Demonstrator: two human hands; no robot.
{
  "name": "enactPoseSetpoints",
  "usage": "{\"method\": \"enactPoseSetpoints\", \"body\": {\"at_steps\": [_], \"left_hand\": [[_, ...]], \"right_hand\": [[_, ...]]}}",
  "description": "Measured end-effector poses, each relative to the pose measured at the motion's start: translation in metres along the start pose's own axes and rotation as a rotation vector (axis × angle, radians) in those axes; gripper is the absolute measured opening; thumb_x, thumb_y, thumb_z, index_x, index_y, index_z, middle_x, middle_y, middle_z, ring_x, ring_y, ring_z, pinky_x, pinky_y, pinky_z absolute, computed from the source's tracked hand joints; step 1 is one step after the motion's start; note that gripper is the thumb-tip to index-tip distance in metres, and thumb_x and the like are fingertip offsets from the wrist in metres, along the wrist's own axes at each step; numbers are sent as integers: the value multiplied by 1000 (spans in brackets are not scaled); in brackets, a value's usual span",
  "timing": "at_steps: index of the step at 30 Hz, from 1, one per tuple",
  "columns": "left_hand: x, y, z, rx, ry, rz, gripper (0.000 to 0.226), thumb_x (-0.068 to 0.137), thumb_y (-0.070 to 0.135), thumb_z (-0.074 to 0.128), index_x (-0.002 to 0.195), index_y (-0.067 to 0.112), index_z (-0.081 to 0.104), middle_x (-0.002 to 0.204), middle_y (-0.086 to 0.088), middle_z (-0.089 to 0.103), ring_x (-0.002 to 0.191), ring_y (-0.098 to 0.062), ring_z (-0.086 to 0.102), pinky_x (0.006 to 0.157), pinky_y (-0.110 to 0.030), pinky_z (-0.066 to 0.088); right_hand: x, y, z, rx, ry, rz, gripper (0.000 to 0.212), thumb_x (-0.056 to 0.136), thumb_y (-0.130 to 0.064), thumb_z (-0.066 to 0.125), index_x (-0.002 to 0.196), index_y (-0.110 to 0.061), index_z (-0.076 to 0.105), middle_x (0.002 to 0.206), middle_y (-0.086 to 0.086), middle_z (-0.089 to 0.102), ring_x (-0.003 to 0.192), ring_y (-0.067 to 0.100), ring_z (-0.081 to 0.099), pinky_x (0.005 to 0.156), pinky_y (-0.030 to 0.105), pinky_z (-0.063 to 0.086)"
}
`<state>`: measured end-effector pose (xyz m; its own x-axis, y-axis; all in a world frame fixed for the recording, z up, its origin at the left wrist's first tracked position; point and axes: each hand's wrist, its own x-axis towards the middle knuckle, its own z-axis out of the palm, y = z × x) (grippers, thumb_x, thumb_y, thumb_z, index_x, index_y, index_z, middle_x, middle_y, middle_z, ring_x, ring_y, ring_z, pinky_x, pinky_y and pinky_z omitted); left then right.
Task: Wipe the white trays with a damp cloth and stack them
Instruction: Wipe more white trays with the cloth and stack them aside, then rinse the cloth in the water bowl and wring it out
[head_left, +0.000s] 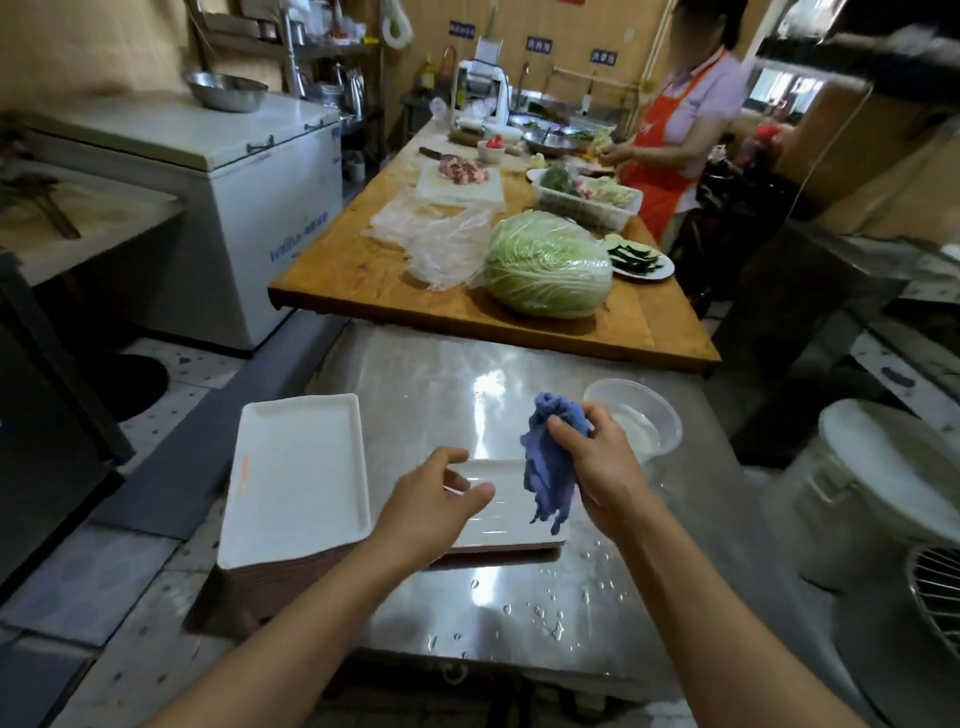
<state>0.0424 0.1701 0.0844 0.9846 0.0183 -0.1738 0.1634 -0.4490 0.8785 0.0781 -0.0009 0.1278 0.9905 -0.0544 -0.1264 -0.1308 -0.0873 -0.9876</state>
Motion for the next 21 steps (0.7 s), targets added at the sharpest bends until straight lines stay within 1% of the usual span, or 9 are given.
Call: {"method": "enactPoseSetpoints", "body": {"at_steps": [3,6,9,11,13,15,16,18,21], "left_hand": [[2,25,31,-432,-284,-320,45,91,50,50,127,22,46,108,-3,63,88,-15,68,71,-30,52],[10,39,60,-771,-498,-562,58,89,64,37,126,20,42,114,-17,64,90,-30,70,67,-36,54],[26,53,86,-1106,-635,-683,70,87,69,34,127,13,45,116,-27,63,97,-37,67,67,-41,57],[42,65,101,-1356,-627,-710,72,89,65,36,123,5,55,115,-27,63,93,-37,67,74,-43,59],[60,77,112,-1358,-535,-686,70,90,62,39,101,2,71,99,-20,70,81,-29,68,72,-34,57],[75,92,125,-1272,-483,-656,60,89,55,47,76,4,76,79,-12,71,67,-21,66,61,-27,58],[81,101,133,-1252,-472,-657,50,89,45,53,69,4,75,69,-10,69,58,-18,66,51,-24,55],[93,115,153,-1176,-411,-624,32,90,18,53,66,5,68,51,-6,62,38,-13,57,33,-16,41],[113,128,183,-1015,-215,-445,35,86,-8,42,65,7,67,42,-3,53,28,-7,41,31,-11,28]], "right_hand": [[6,-7,-20,89,22,9,5,93,-12,55,96,-16,53,95,9,64,92,22,63,84,39,50],[16,-9,-38,138,9,0,5,91,-15,57,94,-18,55,91,2,65,86,15,64,78,28,51],[26,-7,-57,35,-14,-55,5,88,-19,62,90,-17,57,91,3,65,89,15,64,81,27,51],[30,-1,-74,-44,-38,-107,9,85,-18,66,85,-13,58,84,4,64,81,9,64,69,20,51],[36,8,-93,-83,-83,-159,13,81,-13,70,76,-10,58,71,1,59,65,2,59,56,13,46],[43,17,-114,-140,-118,-195,21,77,-10,73,67,-15,56,61,-8,52,57,-1,52,54,11,42],[48,22,-125,-166,-133,-200,23,76,-10,74,65,-16,55,60,-7,51,58,0,51,56,13,41],[62,30,-148,-194,-151,-208,22,76,-13,75,69,-10,54,67,3,51,65,8,52,61,22,44],[87,41,-179,-170,-128,-183,22,78,-14,71,69,-15,51,67,3,50,67,11,51,63,26,44]]}}
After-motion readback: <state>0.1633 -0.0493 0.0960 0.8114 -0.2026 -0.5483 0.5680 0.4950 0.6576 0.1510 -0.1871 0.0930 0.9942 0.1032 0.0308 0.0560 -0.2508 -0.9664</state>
